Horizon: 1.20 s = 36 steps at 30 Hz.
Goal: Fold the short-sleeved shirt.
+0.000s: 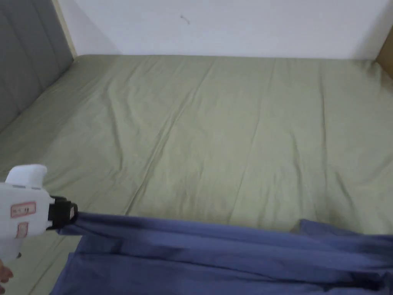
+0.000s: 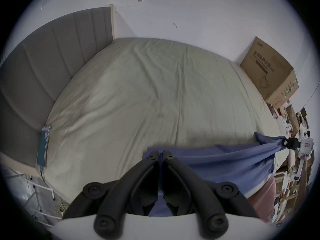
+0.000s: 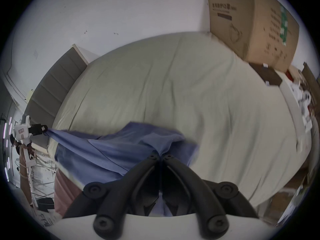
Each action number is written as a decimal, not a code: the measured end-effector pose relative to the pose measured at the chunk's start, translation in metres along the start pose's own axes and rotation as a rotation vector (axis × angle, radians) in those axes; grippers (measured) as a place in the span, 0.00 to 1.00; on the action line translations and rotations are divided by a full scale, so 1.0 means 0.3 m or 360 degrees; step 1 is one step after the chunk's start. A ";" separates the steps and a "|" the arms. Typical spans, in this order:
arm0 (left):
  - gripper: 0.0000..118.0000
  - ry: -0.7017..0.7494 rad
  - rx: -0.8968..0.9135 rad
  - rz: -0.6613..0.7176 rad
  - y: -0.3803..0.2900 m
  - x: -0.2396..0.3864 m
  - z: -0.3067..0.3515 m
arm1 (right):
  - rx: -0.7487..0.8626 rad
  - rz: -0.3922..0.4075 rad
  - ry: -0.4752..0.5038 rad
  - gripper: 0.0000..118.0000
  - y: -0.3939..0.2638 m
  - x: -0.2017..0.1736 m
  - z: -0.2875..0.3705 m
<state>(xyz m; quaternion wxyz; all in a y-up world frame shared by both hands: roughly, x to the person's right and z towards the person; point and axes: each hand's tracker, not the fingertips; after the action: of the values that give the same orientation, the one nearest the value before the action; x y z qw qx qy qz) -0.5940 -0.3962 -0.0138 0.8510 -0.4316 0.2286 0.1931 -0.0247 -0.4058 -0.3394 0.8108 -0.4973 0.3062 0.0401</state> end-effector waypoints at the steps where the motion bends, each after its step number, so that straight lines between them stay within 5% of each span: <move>1: 0.02 0.0016 -0.0033 0.0016 -0.056 -0.007 0.002 | -0.0039 -0.0001 -0.0026 0.00 -0.058 -0.024 0.003; 9: 0.05 0.0034 -0.0188 0.0130 -0.285 -0.052 -0.042 | -0.0195 -0.0133 -0.0050 0.00 -0.275 0.008 -0.067; 11: 0.31 0.0094 -0.0181 0.0132 -0.279 -0.050 -0.039 | -0.0170 -0.0140 -0.0059 0.01 -0.270 -0.008 -0.064; 12: 0.64 0.0163 -0.0189 0.0118 -0.272 -0.052 -0.041 | -0.0162 -0.0153 -0.0069 0.14 -0.261 -0.019 -0.058; 13: 0.86 0.0193 -0.0193 0.0126 -0.267 -0.054 -0.037 | -0.0139 -0.0165 -0.0084 0.36 -0.248 -0.052 -0.035; 14: 0.96 0.0181 -0.0165 0.0139 -0.263 -0.057 -0.017 | -0.0115 -0.0159 -0.0080 0.62 -0.233 -0.072 -0.019; 15: 0.94 0.0135 -0.0093 0.0155 -0.256 -0.054 0.009 | -0.0082 -0.0149 -0.0067 0.79 -0.216 -0.093 0.002; 18: 0.89 -0.0012 -0.0025 0.0261 -0.231 -0.055 0.065 | 0.0068 -0.0051 -0.0061 0.78 -0.154 -0.164 0.072; 19: 0.79 -0.0073 0.0013 0.0296 -0.235 -0.056 0.086 | 0.0134 0.0000 -0.0024 0.76 -0.138 -0.204 0.088; 20: 0.57 -0.0130 0.0060 0.0329 -0.236 -0.056 0.099 | 0.0191 0.0038 0.0026 0.66 -0.127 -0.244 0.097; 21: 0.17 -0.0186 0.0073 0.0360 -0.236 -0.056 0.101 | 0.0238 0.0051 0.0084 0.30 -0.115 -0.269 0.094; 22: 0.01 -0.0220 0.0060 0.0394 -0.238 -0.058 0.091 | 0.0242 0.0050 0.0112 0.00 -0.107 -0.310 0.078; 25: 0.00 -0.0274 0.0009 0.0486 -0.273 -0.068 0.057 | 0.0177 0.0017 0.0218 0.00 -0.098 -0.423 -0.023; 29: 0.04 -0.0388 0.0026 0.0723 -0.342 -0.117 0.035 | 0.0130 0.0225 0.0109 0.00 -0.120 -0.595 -0.165; 32: 0.86 -0.0417 0.0002 0.0904 -0.392 -0.233 0.002 | 0.0060 0.0252 0.0226 0.00 -0.143 -0.691 -0.227; 33: 1.00 -0.0445 -0.0022 0.0946 -0.411 -0.254 -0.011 | 0.0034 0.0257 0.0265 0.00 -0.154 -0.715 -0.248; 36: 0.93 -0.0403 -0.0034 0.1067 -0.464 -0.295 -0.041 | -0.0021 0.0324 0.0304 0.00 -0.179 -0.781 -0.283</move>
<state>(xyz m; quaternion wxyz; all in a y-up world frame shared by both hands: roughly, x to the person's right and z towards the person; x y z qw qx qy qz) -0.5964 -0.4950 0.1189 0.7574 -0.3143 0.2480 0.5159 -0.2330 -0.4473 -0.1987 0.7664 -0.4706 0.4304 0.0767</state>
